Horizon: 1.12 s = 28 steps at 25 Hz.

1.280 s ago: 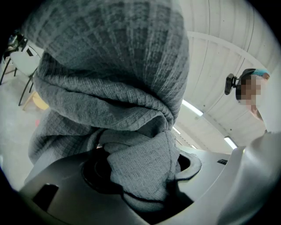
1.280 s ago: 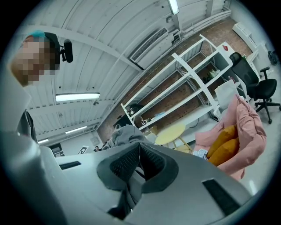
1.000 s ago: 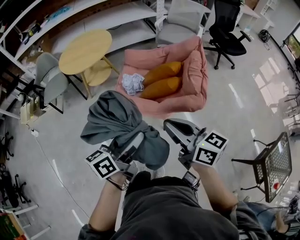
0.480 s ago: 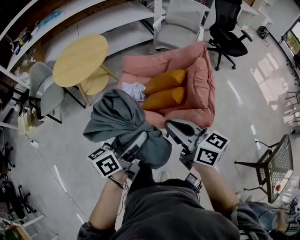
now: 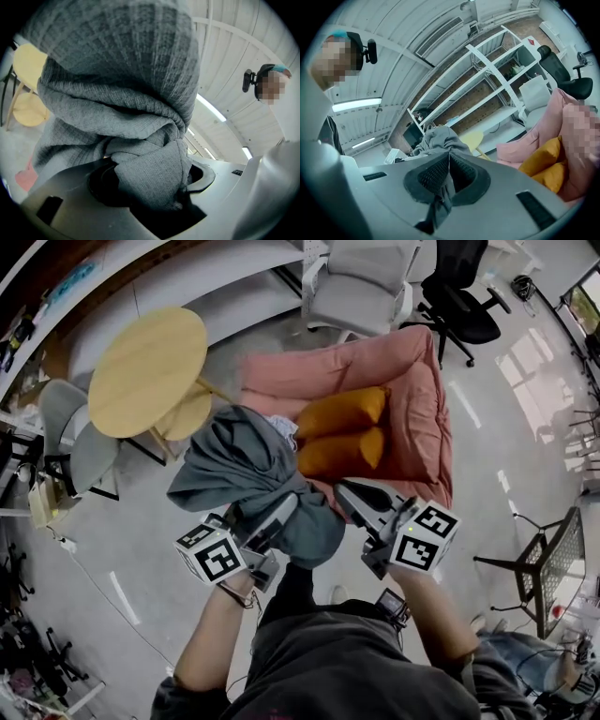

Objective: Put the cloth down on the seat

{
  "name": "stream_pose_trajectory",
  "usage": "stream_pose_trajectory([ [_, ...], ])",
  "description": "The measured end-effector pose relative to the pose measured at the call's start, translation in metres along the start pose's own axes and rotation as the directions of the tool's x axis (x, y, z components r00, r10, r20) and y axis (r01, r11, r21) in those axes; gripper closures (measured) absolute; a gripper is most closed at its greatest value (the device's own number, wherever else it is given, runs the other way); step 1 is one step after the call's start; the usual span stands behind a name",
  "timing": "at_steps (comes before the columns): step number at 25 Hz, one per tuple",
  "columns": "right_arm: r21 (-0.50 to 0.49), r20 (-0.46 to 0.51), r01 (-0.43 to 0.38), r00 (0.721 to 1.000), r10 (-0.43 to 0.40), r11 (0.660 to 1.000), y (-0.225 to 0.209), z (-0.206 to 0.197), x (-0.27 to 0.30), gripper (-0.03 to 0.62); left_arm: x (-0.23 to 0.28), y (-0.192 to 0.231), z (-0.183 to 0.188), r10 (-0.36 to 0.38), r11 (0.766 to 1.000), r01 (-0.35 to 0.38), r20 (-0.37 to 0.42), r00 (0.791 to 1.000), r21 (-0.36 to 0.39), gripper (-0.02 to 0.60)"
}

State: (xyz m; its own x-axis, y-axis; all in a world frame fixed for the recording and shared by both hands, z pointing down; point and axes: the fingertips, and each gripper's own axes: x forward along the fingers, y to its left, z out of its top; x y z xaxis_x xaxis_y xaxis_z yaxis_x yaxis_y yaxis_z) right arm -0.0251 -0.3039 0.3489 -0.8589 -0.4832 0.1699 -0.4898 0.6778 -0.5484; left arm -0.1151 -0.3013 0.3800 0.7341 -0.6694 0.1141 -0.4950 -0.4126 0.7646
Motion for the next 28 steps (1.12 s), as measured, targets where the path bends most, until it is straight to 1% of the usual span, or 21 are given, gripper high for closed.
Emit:
stream_pose_trajectory([
  [4, 0.020, -0.012, 0.041, 0.999, -0.041, 0.999, -0.029, 0.005, 0.029, 0.579, 0.024, 0.048, 0.021, 0.015, 1.000, -0.013, -0.053, 0.998, 0.026, 0.276],
  [10, 0.068, -0.030, 0.110, 0.994, -0.108, 0.992, -0.084, 0.005, 0.066, 0.579, 0.070, 0.130, 0.039, 0.045, 0.999, -0.044, -0.144, 0.989, 0.014, 0.276],
  [13, 0.090, -0.047, 0.136, 0.990, -0.132, 0.987, -0.108, -0.002, 0.081, 0.579, 0.095, 0.177, 0.038, 0.065, 0.998, -0.064, -0.190, 0.980, 0.009, 0.276],
  [15, 0.110, -0.061, 0.147, 0.988, -0.141, 0.983, -0.123, -0.013, 0.089, 0.579, 0.111, 0.211, 0.029, 0.085, 0.996, -0.082, -0.240, 0.967, 0.021, 0.276],
  [18, 0.144, -0.090, 0.166, 0.984, -0.154, 0.976, -0.146, -0.031, 0.102, 0.579, 0.133, 0.260, 0.010, 0.121, 0.993, -0.112, -0.330, 0.936, 0.047, 0.276],
  [21, 0.174, -0.112, 0.185, 0.980, -0.167, 0.967, -0.168, -0.048, 0.114, 0.579, 0.151, 0.305, -0.011, 0.163, 0.986, -0.137, -0.416, 0.895, 0.092, 0.276],
  [25, 0.200, -0.131, 0.208, 0.974, -0.184, 0.958, -0.193, -0.066, 0.127, 0.579, 0.169, 0.358, -0.040, 0.231, 0.972, -0.174, -0.511, 0.828, 0.158, 0.276],
  [28, 0.215, -0.138, 0.222, 0.971, -0.195, 0.951, -0.210, -0.075, 0.134, 0.579, 0.181, 0.399, -0.061, 0.290, 0.956, -0.205, -0.572, 0.767, 0.210, 0.272],
])
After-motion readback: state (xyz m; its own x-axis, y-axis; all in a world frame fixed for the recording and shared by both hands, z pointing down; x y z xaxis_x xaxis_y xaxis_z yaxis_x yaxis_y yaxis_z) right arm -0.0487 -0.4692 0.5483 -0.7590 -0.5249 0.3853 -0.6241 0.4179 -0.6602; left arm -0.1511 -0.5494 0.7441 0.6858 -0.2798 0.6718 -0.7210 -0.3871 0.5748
